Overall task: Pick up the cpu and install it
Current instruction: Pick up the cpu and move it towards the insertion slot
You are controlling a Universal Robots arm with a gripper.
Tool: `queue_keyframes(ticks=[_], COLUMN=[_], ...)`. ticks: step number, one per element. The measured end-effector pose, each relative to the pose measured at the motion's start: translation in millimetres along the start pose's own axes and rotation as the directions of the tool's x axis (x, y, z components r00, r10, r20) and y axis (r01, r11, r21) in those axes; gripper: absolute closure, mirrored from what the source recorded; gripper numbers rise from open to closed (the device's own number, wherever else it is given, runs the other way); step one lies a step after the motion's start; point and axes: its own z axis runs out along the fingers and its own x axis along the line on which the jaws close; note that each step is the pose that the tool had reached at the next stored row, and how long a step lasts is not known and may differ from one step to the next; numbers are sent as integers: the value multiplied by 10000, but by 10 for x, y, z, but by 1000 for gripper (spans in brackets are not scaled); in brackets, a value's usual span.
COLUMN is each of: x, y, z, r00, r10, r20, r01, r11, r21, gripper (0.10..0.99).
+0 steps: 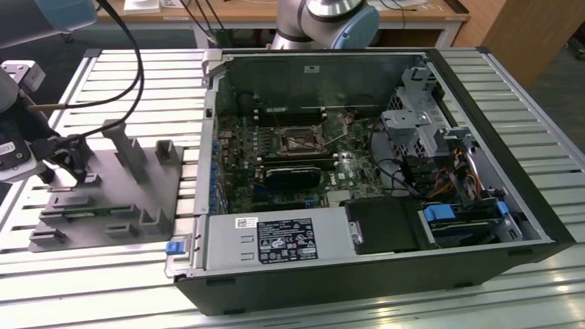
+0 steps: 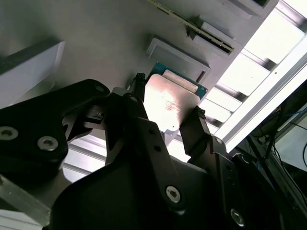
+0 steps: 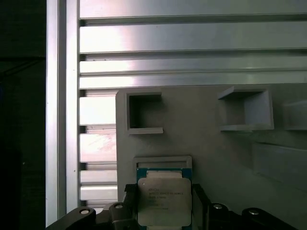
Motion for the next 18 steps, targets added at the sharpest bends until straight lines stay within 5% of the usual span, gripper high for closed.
queue_keyframes(ticks=[18], x=[0], y=[5], z=[-79], r00=[10000], r10=[0], r20=[0], r01=[0], r11=[10000], r21=[-10], gripper=[545])
